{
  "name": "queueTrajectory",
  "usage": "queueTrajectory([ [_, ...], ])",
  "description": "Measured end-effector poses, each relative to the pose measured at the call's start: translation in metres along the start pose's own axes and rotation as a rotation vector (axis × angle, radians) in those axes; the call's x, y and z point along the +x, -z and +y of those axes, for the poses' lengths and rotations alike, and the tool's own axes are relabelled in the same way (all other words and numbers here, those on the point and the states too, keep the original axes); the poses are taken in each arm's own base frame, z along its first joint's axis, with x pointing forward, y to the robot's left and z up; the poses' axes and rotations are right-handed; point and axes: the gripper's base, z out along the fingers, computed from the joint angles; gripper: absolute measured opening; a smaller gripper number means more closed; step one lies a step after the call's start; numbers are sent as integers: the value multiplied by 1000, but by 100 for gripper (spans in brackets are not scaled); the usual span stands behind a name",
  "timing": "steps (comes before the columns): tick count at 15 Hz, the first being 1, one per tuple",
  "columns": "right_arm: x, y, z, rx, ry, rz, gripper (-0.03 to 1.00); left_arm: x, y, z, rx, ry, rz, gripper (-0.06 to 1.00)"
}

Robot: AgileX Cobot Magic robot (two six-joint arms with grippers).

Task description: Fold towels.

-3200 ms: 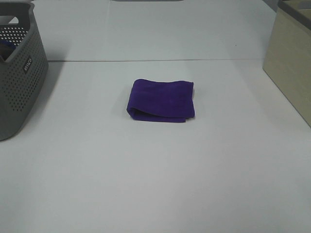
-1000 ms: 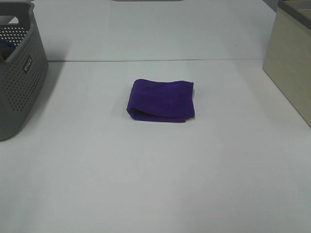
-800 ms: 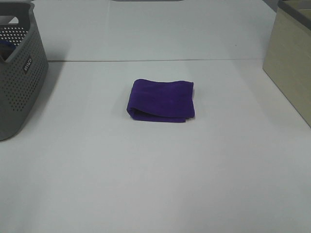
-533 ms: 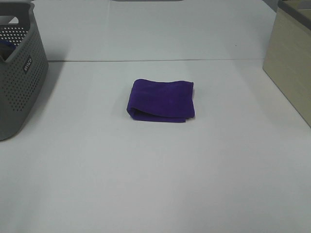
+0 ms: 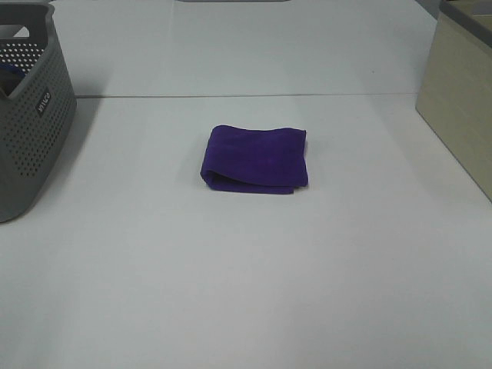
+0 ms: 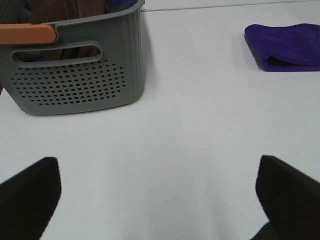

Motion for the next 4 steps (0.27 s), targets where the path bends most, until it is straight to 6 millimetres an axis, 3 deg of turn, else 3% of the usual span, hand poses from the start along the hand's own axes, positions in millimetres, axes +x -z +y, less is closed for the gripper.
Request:
queueTrajectory([
  [4,0,0,0,0,0,0,96,0,0,0,0,0,0,99],
])
